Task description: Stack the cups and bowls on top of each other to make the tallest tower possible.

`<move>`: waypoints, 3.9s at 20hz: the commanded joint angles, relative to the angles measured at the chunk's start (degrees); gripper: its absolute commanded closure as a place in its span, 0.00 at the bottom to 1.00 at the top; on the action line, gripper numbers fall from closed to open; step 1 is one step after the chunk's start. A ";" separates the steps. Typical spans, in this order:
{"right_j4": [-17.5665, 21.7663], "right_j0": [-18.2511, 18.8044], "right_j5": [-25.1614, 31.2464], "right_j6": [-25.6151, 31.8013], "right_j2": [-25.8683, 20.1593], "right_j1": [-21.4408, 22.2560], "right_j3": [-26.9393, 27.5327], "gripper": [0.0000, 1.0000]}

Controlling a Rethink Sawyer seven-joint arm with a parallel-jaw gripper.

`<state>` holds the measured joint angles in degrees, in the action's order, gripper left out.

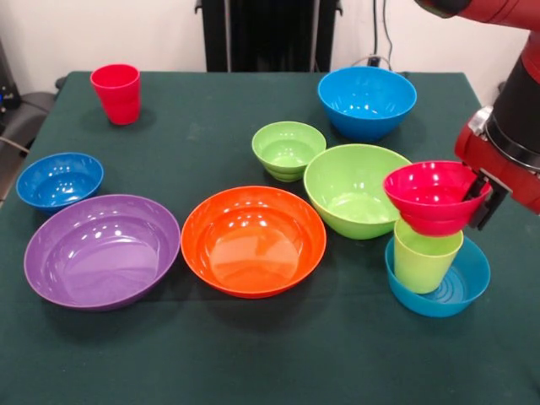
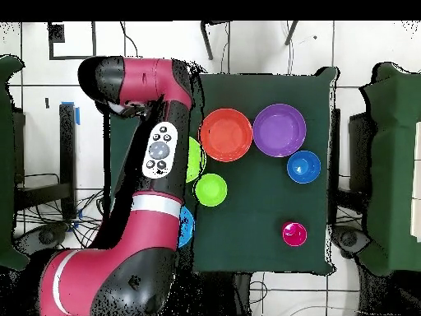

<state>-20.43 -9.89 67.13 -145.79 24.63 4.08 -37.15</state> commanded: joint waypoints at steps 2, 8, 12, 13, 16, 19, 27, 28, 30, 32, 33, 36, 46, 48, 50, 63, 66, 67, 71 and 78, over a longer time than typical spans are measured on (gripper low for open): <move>0.23 -0.75 6.41 -11.76 -1.05 -1.48 0.31 1.00; 0.18 -0.78 6.32 -11.51 0.03 -2.25 0.63 1.00; 0.18 -0.73 6.85 -11.90 1.64 -4.10 3.35 1.00; 0.10 -0.75 6.60 -11.86 1.84 -4.34 3.48 1.00; 0.11 -0.78 5.53 -11.27 2.43 -4.46 2.87 1.00; -0.42 -0.69 3.79 -10.75 1.80 -4.21 1.78 1.00; -1.72 -0.78 4.73 -10.48 1.23 -4.69 2.80 1.00; -1.90 -0.71 4.71 -10.12 0.98 -4.60 2.71 1.00; -2.27 -0.87 4.69 -10.11 0.77 -4.53 2.54 1.00; -2.75 -0.73 5.14 -10.02 0.68 -4.79 3.12 1.00; -3.18 -0.64 5.05 -9.91 0.41 -4.81 3.20 1.00; -4.24 -0.44 5.63 -9.66 0.33 -5.29 4.26 1.00; -4.81 -0.29 5.66 -8.78 2.18 -6.20 5.56 1.00; -4.73 0.07 5.45 -8.28 2.49 -6.46 6.10 1.00; -4.33 0.11 5.39 -7.83 2.95 -6.53 6.20 1.00; -3.80 0.37 4.94 -5.52 3.66 -6.27 5.25 1.00; -3.93 0.27 5.23 -5.45 3.65 -6.15 5.04 1.00; -3.94 0.24 5.36 -5.46 3.67 -6.13 5.01 1.00; -4.01 0.01 5.78 -5.68 3.68 -6.05 4.67 1.00; -4.62 -0.56 6.25 -6.49 2.95 -5.32 3.31 1.00</move>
<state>-25.38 -10.73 67.47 -145.79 31.47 -1.69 -31.36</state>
